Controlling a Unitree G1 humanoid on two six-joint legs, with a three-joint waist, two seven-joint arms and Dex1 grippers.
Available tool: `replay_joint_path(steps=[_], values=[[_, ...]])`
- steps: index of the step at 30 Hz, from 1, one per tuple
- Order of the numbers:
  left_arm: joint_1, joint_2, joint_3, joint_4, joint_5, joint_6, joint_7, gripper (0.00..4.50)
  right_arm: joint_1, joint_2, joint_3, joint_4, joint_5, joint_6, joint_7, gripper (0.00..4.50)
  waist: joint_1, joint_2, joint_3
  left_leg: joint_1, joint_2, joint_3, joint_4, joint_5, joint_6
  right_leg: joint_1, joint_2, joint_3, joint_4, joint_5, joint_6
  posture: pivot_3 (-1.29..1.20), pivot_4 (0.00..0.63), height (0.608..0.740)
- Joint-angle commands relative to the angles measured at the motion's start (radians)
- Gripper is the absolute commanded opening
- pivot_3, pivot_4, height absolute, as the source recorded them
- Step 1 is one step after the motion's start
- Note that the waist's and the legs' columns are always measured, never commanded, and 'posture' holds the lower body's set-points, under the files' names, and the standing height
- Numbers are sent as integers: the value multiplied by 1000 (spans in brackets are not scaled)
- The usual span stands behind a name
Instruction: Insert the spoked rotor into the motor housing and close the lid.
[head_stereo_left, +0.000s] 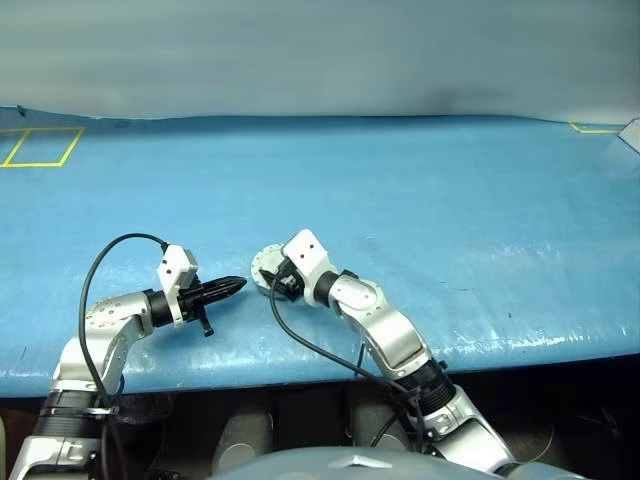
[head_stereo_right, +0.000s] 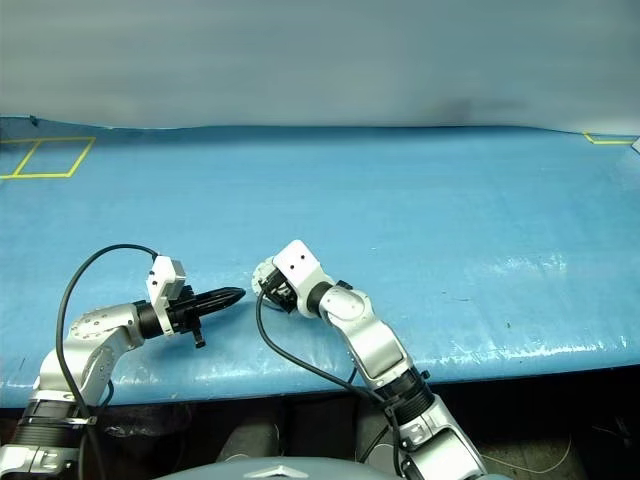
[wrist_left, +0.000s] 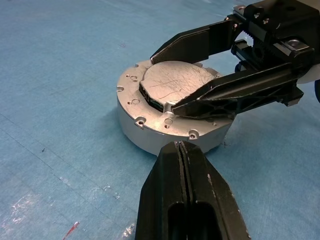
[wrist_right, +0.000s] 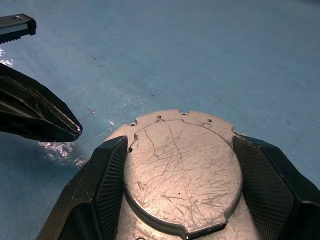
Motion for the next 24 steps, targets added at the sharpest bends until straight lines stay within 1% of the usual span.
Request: replay_joint_path(steps=[1,3,7,9,13,18,22,24], values=[[-7,-2,10,-3,6,-16,8,0,5,-6,-2,23,-17,14,-10,3015,0,0,0,0,0,0,0,0,0,0,0,0,0,0,0,0,150,740],[-12,-8,12,-6,0,-2,19,0,9,-13,2,38,-21,11,-8,3015,0,0,0,0,0,0,0,0,0,0,0,0,0,0,0,0,150,740],[-51,-65,65,-23,-94,97,88,0,20,-23,-1,60,-23,7,-9,3015,1,0,-1,1,0,0,0,0,0,2,0,0,0,0,0,0,150,740],[-75,-85,79,-15,-108,125,120,0,18,-22,-5,58,-20,5,-9,3015,1,0,-1,2,0,0,1,0,0,3,0,0,0,0,0,0,150,740],[-102,-90,61,-12,-121,163,111,0,13,-21,-8,60,-21,3,-10,3015,0,0,-1,5,0,0,0,0,0,5,0,0,0,0,0,0,150,740],[-128,-103,16,12,-67,171,132,0,13,-21,-10,56,-22,0,-14,3015,2,0,-1,6,0,1,-1,0,0,5,0,0,0,0,0,0,150,740],[-135,-88,-39,47,15,172,176,0,16,-20,-16,48,-23,-3,-21,3015,1,0,-1,6,0,1,-1,0,0,5,0,0,0,0,0,0,150,740],[-130,-83,-57,55,35,169,172,0,19,-20,-21,43,-22,-4,-25,3015,6,0,-1,6,0,1,-1,0,0,5,0,0,0,0,0,0,150,740]])
